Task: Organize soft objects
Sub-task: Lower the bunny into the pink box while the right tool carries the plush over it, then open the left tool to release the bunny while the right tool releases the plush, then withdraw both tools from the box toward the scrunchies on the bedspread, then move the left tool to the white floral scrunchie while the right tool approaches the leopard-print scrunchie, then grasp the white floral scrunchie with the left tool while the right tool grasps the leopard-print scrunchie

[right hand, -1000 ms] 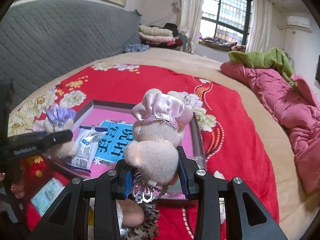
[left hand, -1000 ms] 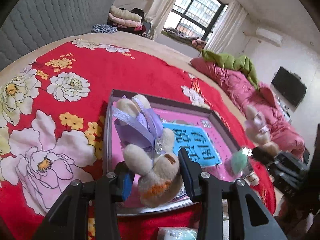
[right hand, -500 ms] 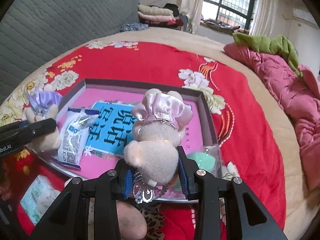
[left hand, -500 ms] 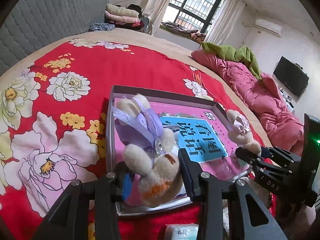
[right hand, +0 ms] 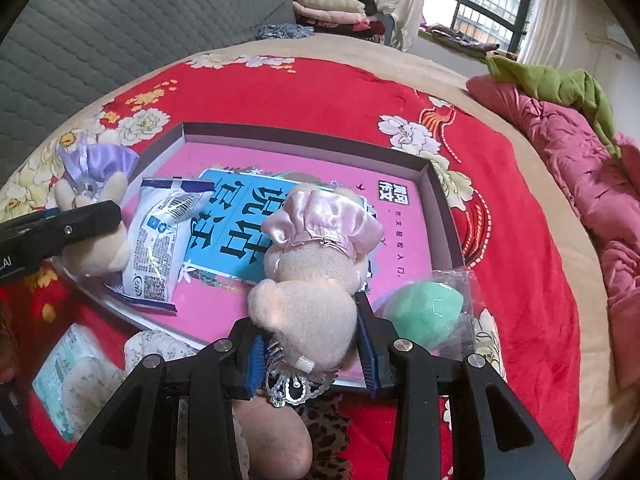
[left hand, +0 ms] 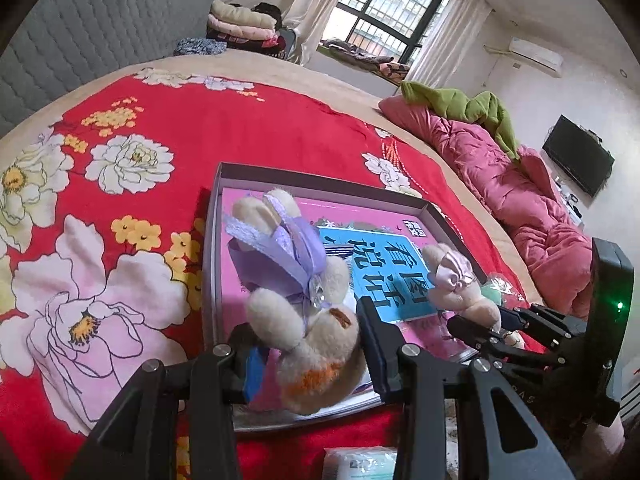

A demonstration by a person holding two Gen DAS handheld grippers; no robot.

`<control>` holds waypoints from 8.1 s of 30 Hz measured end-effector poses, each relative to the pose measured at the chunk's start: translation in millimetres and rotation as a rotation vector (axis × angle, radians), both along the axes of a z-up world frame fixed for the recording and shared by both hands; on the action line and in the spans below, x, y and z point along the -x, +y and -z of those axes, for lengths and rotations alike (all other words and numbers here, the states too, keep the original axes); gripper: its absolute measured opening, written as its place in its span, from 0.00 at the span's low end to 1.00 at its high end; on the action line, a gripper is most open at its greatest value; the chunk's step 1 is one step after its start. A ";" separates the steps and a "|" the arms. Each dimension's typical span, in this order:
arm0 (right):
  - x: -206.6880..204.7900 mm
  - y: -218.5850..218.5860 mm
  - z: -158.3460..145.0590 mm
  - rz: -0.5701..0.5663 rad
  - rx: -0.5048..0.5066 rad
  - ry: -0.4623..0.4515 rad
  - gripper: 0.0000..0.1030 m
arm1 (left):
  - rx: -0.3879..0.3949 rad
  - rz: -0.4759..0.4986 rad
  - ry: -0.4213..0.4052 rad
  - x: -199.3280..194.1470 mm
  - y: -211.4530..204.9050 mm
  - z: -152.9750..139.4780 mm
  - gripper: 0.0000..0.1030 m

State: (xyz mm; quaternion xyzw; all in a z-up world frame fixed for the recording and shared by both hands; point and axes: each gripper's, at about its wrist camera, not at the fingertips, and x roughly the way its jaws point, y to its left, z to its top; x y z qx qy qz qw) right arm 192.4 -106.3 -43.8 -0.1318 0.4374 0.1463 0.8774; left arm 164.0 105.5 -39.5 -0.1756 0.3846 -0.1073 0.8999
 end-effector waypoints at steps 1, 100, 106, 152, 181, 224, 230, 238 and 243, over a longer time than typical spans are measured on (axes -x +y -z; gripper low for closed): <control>-0.3 0.0 0.2 0.002 0.001 0.000 0.39 | 0.010 0.001 0.005 -0.6 1.3 0.4 0.41; 45.6 -48.9 -59.0 0.110 -0.113 -0.137 0.62 | -0.015 -0.041 -0.034 24.7 20.4 -13.9 0.63; 48.8 -55.4 -62.0 0.117 -0.126 -0.148 0.63 | -0.027 -0.067 -0.045 37.3 21.8 -16.3 0.63; 107.7 -100.3 -106.5 0.110 -0.271 -0.246 0.71 | -0.024 -0.074 -0.050 110.3 -31.9 -77.4 0.63; 151.5 -97.5 -89.8 0.056 -0.287 -0.175 0.71 | -0.060 0.013 0.031 127.2 -73.6 -74.2 0.63; 117.0 -76.8 -2.7 0.016 -0.227 -0.019 0.71 | 0.061 0.048 0.235 83.2 -93.0 -8.3 0.63; 103.5 -76.1 9.7 0.023 -0.240 -0.003 0.71 | 0.089 0.040 0.249 72.7 -91.4 -4.3 0.63; 91.6 -85.3 15.6 0.035 -0.267 0.003 0.33 | 0.087 0.042 0.258 65.5 -93.2 -0.2 0.63; 89.1 -92.9 13.6 0.037 -0.309 0.002 0.14 | 0.084 0.040 0.259 61.6 -92.9 1.8 0.61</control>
